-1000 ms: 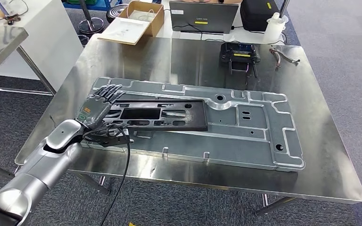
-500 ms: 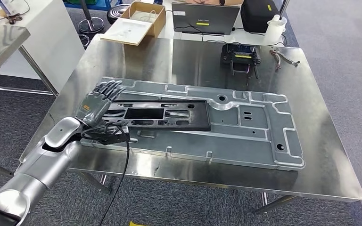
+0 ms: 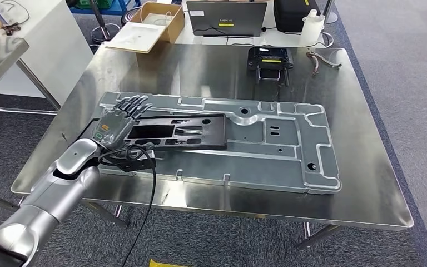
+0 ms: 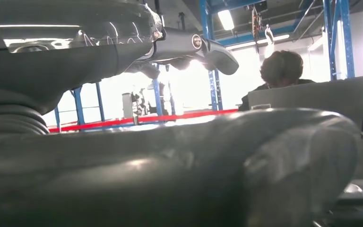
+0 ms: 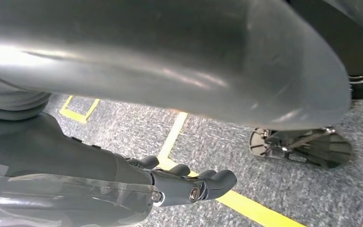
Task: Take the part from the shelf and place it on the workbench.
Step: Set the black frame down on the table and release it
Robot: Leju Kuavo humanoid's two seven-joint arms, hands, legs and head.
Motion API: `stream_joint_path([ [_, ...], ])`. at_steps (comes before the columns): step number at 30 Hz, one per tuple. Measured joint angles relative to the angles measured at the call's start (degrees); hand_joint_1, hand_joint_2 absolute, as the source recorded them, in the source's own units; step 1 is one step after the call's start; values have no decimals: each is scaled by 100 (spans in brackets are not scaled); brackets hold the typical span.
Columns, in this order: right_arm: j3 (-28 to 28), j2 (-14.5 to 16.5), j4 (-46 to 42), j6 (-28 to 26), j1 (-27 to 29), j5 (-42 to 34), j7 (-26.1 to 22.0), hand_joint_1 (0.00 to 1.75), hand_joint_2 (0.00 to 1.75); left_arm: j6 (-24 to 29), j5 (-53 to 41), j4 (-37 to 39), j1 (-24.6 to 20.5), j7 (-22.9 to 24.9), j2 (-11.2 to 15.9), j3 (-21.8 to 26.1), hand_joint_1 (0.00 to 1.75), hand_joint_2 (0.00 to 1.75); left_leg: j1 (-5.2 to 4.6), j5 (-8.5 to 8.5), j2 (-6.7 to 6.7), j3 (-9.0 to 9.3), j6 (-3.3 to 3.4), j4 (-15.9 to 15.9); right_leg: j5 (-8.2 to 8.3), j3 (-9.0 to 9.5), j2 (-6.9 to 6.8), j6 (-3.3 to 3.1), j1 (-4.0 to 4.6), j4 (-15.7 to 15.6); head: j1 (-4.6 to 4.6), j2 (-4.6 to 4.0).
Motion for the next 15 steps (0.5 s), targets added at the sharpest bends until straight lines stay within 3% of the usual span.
stream_joint_path([
  [1,2,0,0,0,1,0,1,0,0,-1,-1,0,8,0,0,0,0,0,-5,39,0,5,17,47,29,-31,0,-9,20,1,0,0],
  [2,3,0,0,-1,1,0,4,0,0,-1,-1,0,10,0,0,0,0,0,-12,173,0,117,47,-121,62,-61,0,-12,39,2,0,0],
  [4,5,4,0,-1,-1,0,9,0,0,-2,-1,-1,-13,0,0,1,0,0,-50,488,0,539,144,-864,133,-111,-1,-3,66,2,1,0],
  [6,7,11,0,-1,-3,0,11,0,0,-6,0,-1,-40,-1,-2,1,0,0,-102,647,6,805,191,-1393,215,-141,-5,47,63,-15,2,0],
  [9,8,19,0,-1,-1,-1,11,0,0,-16,3,-1,-64,-2,-1,2,0,0,-140,776,12,782,227,-1554,348,-152,-12,174,26,-87,2,0],
  [10,9,18,0,-1,0,-1,11,0,0,-20,3,-1,-72,-3,-3,2,0,0,-128,851,20,771,255,-1614,312,-167,-10,210,21,-85,2,0],
  [12,9,16,0,-3,0,-2,11,0,0,-28,3,-1,-85,-4,-12,2,0,0,-90,1028,37,694,323,-1711,-60,-263,-5,261,15,174,4,0],
  [14,9,15,0,-5,0,-3,11,0,0,-35,4,-1,-85,-4,-15,2,0,0,-95,1166,43,532,353,-1718,-588,-424,-5,312,-6,799,3,0],
  [15,9,15,0,-5,1,-3,11,0,0,-37,5,-1,-78,-4,-15,2,0,0,-94,1227,44,440,347,-1709,-713,-469,-7,339,-19,1091,3,0],
])
